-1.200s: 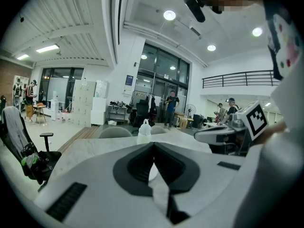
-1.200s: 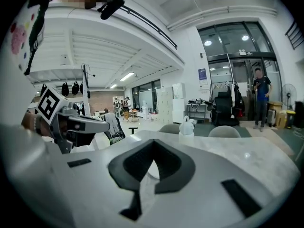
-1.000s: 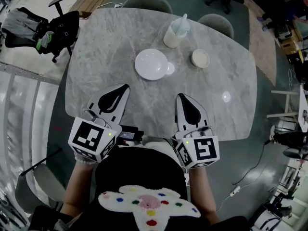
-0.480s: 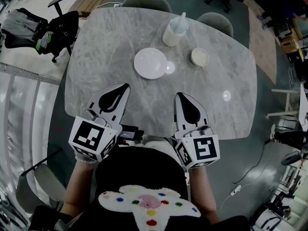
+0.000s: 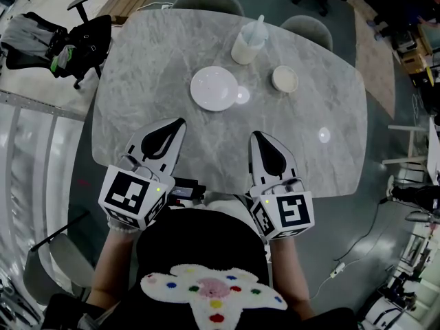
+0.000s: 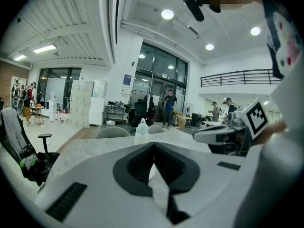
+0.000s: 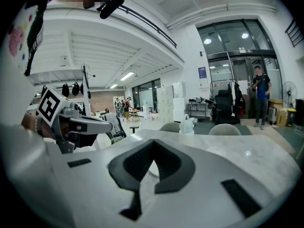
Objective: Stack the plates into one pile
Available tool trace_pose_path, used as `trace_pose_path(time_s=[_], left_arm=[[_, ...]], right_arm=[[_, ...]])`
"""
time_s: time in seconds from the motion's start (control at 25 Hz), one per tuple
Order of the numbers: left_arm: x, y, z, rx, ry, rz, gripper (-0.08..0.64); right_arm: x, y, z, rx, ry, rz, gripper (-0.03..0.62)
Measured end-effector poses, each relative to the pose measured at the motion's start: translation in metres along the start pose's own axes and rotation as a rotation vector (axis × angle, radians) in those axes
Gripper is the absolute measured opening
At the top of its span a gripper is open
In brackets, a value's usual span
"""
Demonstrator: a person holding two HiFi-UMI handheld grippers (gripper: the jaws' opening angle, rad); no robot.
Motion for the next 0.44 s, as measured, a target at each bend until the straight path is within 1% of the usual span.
trace_pose_path(time_s=[0.44], left_arm=[[-0.0001, -0.0016, 0.0004, -0.003, -0.001, 0.000, 0.011]], right_arm=[[0.0004, -0.0011, 0.0001, 0.013, 0.017, 0.001, 0.003]])
Point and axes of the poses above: the fingertips, and each gripper's own axes: y backward along the fingers, x to its left, z out of its top, the point moved 10 cm from there along y, backward along the fingers, and after that the axes turned 14 degrees about z, right-handed, at the moved point
